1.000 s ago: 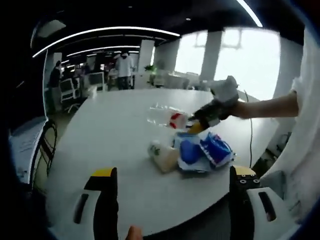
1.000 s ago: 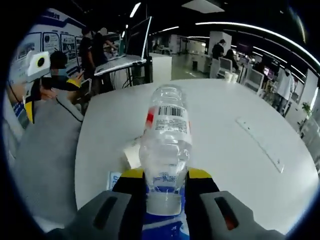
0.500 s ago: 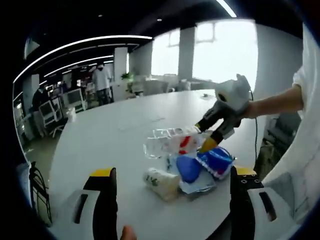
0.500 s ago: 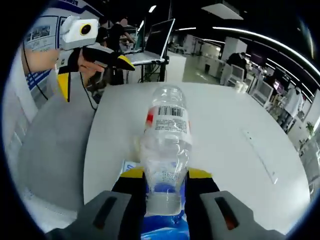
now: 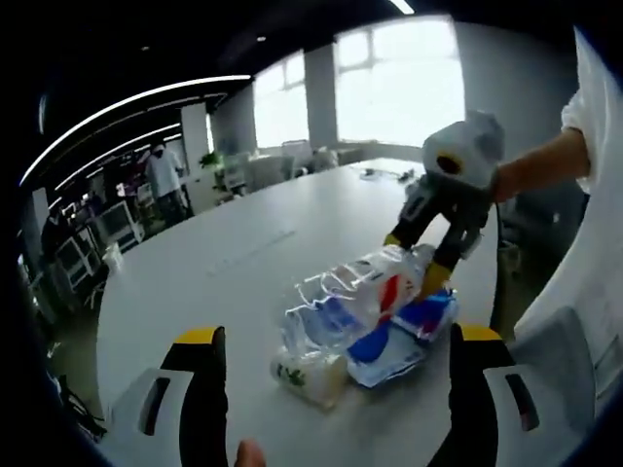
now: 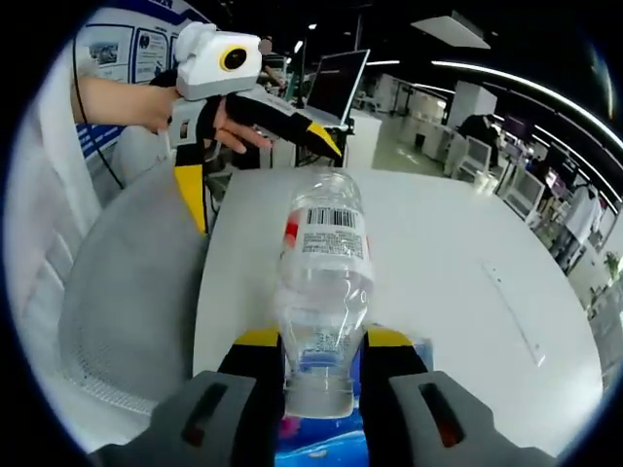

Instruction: Arrange the tabletop items into an orderly group along one side of the table until the central work area is clear of visible clutter.

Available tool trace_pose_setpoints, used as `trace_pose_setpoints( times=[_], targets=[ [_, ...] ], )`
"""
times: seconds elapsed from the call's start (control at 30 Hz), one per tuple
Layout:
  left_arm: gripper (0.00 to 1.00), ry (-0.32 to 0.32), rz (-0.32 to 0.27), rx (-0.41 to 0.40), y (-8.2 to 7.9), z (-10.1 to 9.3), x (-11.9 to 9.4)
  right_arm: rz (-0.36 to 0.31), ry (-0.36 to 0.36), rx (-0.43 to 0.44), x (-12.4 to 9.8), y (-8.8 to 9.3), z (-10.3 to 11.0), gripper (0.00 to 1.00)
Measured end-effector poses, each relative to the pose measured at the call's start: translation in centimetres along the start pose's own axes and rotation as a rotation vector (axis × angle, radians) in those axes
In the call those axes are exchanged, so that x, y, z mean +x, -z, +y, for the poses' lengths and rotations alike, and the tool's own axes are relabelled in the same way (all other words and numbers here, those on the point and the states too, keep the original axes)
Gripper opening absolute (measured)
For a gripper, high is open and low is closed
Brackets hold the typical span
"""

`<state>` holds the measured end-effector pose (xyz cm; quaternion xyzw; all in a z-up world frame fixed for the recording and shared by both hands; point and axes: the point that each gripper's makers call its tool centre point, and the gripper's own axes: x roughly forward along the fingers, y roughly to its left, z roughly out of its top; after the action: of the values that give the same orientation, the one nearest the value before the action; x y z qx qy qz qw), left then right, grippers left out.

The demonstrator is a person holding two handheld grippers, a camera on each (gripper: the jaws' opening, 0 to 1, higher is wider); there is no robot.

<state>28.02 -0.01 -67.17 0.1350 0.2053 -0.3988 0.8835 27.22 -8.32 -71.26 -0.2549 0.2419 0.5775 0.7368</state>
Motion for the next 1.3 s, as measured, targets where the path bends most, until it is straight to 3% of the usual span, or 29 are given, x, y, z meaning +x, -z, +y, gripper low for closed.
trace_pose_setpoints(
  times=[0.1,0.23,0.37,0.6,0.73,0.93,1.07,1.17,1.23,1.3],
  targets=[
    [0.92,0.028,0.001,0.126,-0.3,-0.9,0.6,0.006,-0.015,-0.04,-0.4,-0.3,1.0,0.25],
    [0.91,0.039,-0.003,0.147,-0.5,-1.3,1.0,0.012,-0.024,-0.066,-0.6,-0.4,1.4,0.25],
    [0.91,0.066,0.053,0.229,0.5,-1.9,1.6,0.023,-0.037,-0.093,-0.8,-0.6,1.8,0.25],
    [0.78,0.092,0.079,0.41,0.5,-3.1,2.1,0.05,-0.07,-0.167,-0.8,-0.9,2.5,0.25],
    [0.75,0.07,0.109,0.54,0.9,-3.3,2.4,0.055,-0.077,-0.188,-0.7,-1.3,2.5,0.25],
    [0.73,0.064,0.14,0.57,1.3,-3.6,2.8,0.045,-0.091,-0.257,-0.7,-2.6,3.0,0.25],
    [0.56,0.045,0.153,0.569,1.2,-3.3,2.4,0.061,-0.098,-0.304,-0.8,-2.5,3.5,0.25],
    [0.54,0.059,0.173,0.566,1.6,-3.5,2.3,0.051,-0.093,-0.312,-1.0,-2.8,3.5,0.25],
    [0.51,0.045,0.236,0.583,2.5,-3.4,2.1,0.044,-0.09,-0.337,-1.2,-3.2,3.5,0.25],
    [0.44,0.073,0.234,0.587,2.6,-3.9,2.1,0.071,-0.075,-0.406,-1.3,-3.2,3.3,0.25]
  ],
)
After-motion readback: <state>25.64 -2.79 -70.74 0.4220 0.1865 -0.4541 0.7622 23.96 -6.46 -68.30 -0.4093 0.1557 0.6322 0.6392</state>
